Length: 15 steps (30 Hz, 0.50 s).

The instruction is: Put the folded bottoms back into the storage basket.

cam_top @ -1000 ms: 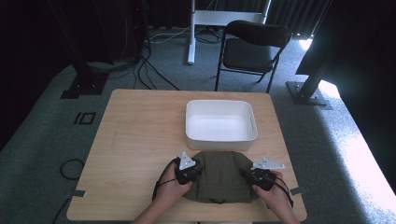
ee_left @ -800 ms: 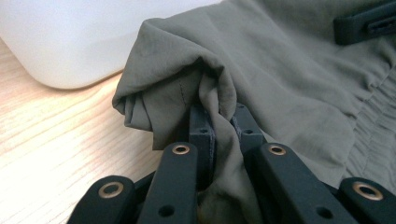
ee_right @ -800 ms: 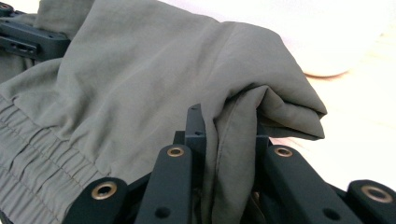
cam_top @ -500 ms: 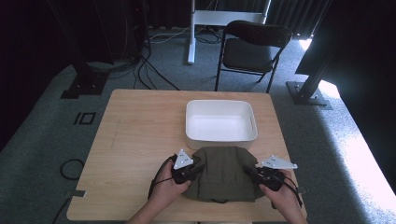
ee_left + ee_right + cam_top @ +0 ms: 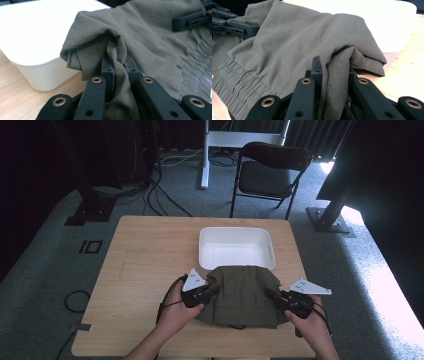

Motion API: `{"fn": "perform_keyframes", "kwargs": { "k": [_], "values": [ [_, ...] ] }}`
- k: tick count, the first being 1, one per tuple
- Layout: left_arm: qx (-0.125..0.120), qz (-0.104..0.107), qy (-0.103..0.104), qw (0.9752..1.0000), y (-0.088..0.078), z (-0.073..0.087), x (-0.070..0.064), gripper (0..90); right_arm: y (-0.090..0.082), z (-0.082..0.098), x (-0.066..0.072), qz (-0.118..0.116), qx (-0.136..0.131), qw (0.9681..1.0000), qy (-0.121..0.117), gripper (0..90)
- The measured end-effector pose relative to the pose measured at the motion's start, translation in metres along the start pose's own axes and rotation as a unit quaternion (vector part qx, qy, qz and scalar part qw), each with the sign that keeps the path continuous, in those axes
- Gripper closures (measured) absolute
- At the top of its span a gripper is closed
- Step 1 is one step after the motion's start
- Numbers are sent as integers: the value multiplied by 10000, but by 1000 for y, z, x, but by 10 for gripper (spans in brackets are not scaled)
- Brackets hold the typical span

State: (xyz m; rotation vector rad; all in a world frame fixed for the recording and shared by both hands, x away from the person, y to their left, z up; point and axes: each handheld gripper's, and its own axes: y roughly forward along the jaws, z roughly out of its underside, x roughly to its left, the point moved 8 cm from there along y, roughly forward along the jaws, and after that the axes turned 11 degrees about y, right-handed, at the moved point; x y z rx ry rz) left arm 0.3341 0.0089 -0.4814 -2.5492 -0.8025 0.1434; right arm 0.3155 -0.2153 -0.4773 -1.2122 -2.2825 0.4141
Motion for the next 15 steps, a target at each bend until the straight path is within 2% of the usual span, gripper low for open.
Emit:
{"fn": "perform_keyframes", "kwargs": {
  "k": [4,8,10,15],
  "values": [
    [-124,8,-88,9999,-3,-12,7,835,1,-13,-1,-36,-64,10000,14,787],
    [-151,-33,-88,9998,-5,-23,15,835,3,-26,-1,-55,-124,9999,20,787],
    [-211,-2,-167,9996,-5,-28,18,835,4,-32,-2,-58,-130,9999,10,788],
    [-261,-40,-162,9995,-4,-42,29,835,8,-48,-4,-36,-160,9999,-15,788]
  ]
}}
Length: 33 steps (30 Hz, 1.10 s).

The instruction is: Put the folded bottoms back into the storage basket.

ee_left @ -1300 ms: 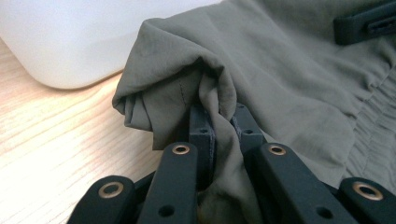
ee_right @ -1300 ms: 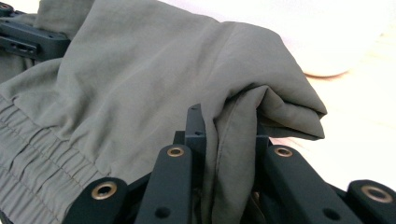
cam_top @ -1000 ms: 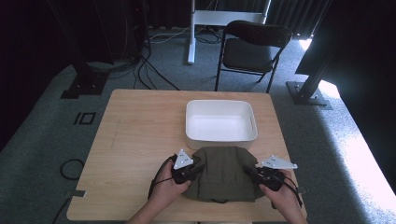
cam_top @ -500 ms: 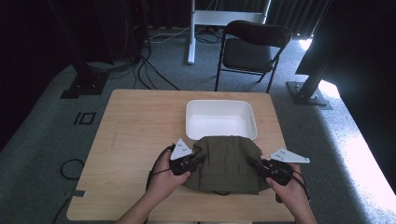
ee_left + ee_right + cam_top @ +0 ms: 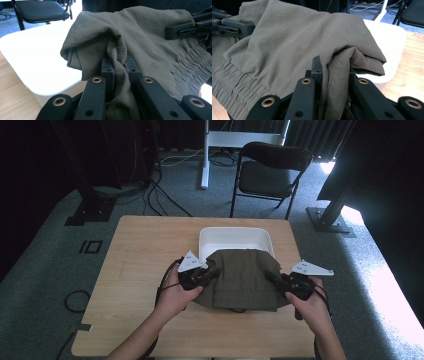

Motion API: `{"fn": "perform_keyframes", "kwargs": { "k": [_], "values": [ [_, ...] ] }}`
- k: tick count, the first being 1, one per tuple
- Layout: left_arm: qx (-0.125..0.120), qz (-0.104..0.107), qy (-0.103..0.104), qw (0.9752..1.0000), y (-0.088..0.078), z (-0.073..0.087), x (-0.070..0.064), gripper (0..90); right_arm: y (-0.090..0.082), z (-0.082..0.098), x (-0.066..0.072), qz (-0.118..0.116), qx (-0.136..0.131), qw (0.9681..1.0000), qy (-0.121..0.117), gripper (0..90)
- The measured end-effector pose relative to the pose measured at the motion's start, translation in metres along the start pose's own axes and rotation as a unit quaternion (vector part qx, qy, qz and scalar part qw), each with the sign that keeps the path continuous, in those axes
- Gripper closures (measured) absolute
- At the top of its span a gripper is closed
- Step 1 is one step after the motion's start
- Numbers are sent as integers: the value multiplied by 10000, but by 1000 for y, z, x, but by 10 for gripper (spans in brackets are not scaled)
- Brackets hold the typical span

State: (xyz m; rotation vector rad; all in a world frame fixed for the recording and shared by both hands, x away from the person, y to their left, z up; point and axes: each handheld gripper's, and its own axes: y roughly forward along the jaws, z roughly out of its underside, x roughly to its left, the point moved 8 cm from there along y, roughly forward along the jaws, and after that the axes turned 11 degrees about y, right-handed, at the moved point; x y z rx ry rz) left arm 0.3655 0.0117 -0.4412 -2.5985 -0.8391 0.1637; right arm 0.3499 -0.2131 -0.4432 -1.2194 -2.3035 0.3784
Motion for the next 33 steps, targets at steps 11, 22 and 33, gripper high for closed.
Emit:
{"fn": "perform_keyframes", "kwargs": {
  "k": [11,22,33],
  "values": [
    [-120,-173,-102,9997,10,-29,27,835,13,-38,-9,61,-156,9998,74,787],
    [-204,-304,-227,9991,22,-47,53,834,34,-67,-26,156,-119,9995,247,787],
    [-227,-435,-457,9978,46,-54,80,835,61,-88,-48,399,-68,9978,523,788]
  ]
}}
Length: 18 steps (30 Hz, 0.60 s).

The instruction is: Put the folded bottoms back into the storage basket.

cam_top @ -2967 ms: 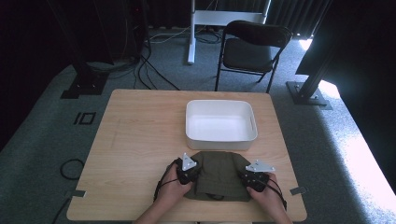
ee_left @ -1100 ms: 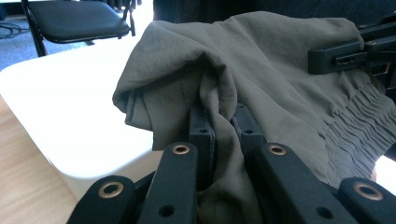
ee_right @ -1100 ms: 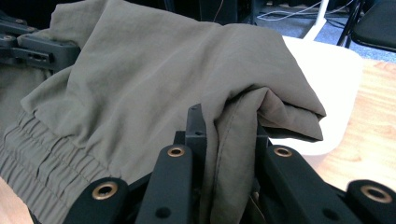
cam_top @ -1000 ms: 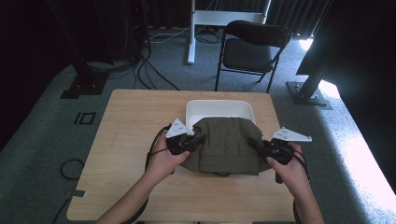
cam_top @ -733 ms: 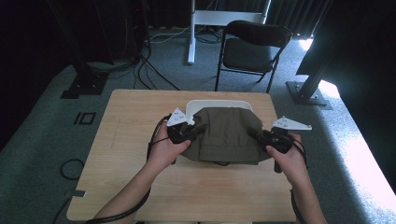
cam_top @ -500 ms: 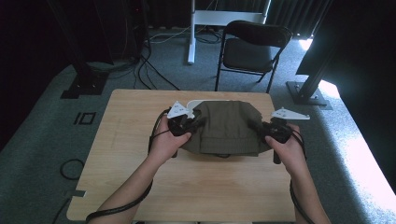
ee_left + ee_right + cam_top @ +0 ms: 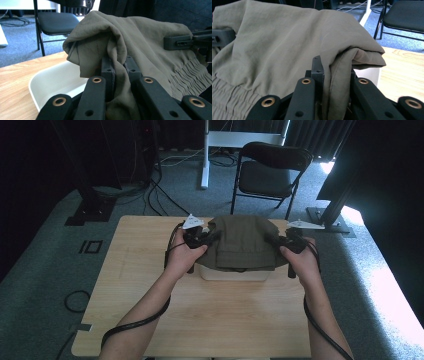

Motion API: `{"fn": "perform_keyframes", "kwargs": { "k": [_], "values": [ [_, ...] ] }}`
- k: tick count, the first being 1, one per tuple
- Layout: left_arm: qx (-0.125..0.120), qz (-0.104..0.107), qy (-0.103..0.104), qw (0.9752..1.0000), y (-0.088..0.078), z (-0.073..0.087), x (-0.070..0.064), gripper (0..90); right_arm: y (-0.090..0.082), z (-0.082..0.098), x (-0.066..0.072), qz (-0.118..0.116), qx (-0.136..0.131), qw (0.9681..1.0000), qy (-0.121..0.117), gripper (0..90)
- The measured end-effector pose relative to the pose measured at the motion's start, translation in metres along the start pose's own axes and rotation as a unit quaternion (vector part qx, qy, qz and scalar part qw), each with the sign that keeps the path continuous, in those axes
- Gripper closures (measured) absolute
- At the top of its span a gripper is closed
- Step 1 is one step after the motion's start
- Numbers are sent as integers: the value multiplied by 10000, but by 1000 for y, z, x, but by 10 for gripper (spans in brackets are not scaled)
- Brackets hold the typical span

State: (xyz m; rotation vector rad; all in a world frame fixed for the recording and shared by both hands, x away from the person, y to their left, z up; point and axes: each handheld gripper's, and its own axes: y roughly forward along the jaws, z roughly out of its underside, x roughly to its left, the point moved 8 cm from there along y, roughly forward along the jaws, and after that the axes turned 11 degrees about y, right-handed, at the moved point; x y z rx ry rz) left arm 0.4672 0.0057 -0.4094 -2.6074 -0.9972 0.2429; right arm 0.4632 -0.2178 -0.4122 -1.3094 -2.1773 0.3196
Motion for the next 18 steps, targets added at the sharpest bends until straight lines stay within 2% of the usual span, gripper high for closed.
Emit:
{"fn": "perform_keyframes", "kwargs": {
  "k": [4,10,11,15,18],
  "values": [
    [24,-79,-117,9999,11,3,11,834,12,-2,-6,61,102,9999,24,788],
    [144,-227,-249,9993,28,13,23,835,29,-3,-13,118,218,9995,170,788],
    [194,-244,-251,9992,30,14,24,834,36,-3,-16,140,232,9993,242,787],
    [251,-320,-345,9986,43,23,29,834,52,3,-24,279,317,9986,325,788],
    [387,-341,-374,9980,53,34,31,834,62,11,-29,378,400,9978,366,788]
  ]
}}
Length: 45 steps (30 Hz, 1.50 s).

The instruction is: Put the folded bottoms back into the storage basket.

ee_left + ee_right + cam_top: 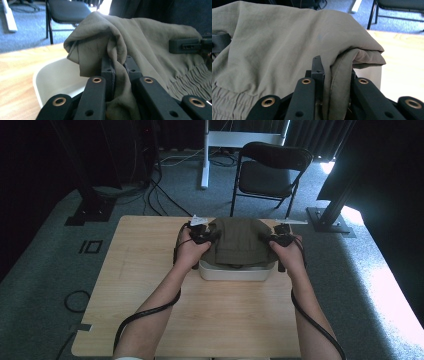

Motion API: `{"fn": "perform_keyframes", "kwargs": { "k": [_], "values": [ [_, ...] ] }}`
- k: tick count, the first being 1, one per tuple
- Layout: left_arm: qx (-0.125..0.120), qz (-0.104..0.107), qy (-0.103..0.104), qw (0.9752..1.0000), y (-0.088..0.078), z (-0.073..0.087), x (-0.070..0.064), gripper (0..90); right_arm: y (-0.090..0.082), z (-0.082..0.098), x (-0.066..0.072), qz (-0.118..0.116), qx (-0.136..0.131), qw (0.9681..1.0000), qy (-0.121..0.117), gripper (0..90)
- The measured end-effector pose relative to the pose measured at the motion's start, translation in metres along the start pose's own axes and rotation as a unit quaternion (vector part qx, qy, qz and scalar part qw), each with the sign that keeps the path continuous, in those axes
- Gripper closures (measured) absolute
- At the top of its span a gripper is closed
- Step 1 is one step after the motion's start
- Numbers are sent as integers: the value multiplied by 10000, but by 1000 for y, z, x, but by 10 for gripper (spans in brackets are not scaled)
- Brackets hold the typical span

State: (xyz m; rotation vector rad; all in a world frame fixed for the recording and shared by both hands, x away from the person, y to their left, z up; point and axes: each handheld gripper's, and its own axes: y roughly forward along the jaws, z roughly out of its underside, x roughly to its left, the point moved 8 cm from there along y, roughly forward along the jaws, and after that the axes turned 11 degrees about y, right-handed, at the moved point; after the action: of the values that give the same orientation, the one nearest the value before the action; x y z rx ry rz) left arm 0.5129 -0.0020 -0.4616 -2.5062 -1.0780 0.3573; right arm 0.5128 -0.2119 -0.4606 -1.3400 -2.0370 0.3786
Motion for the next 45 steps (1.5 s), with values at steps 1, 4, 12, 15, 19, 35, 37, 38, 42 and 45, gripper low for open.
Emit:
{"fn": "perform_keyframes", "kwargs": {
  "k": [1,4,12,15,19,35,37,38,42,45],
  "values": [
    [34,3,-7,10000,3,3,0,834,3,2,-2,29,13,10000,3,788],
    [105,-1,-54,9999,9,11,2,834,13,9,-9,81,52,9999,66,788],
    [418,-144,-102,9990,19,30,8,834,33,26,-16,208,228,9995,111,787],
    [521,-193,-73,9984,21,36,10,834,38,30,-18,251,312,9991,158,786],
    [610,-236,-102,9978,23,40,11,833,44,36,-20,306,388,9985,218,786],
    [1121,-330,-13,9932,40,58,11,832,59,47,-26,682,741,9948,118,785],
    [1199,-360,18,9921,42,59,11,832,60,47,-27,788,793,9937,35,784],
    [1243,-382,56,9915,43,60,10,832,62,47,-27,828,833,9931,-16,784],
    [1443,-424,135,9885,48,64,10,831,65,46,-28,1007,999,9899,-77,783],
    [1457,-453,294,9879,49,65,9,830,69,45,-26,1118,1053,9881,-106,782]
  ]
}}
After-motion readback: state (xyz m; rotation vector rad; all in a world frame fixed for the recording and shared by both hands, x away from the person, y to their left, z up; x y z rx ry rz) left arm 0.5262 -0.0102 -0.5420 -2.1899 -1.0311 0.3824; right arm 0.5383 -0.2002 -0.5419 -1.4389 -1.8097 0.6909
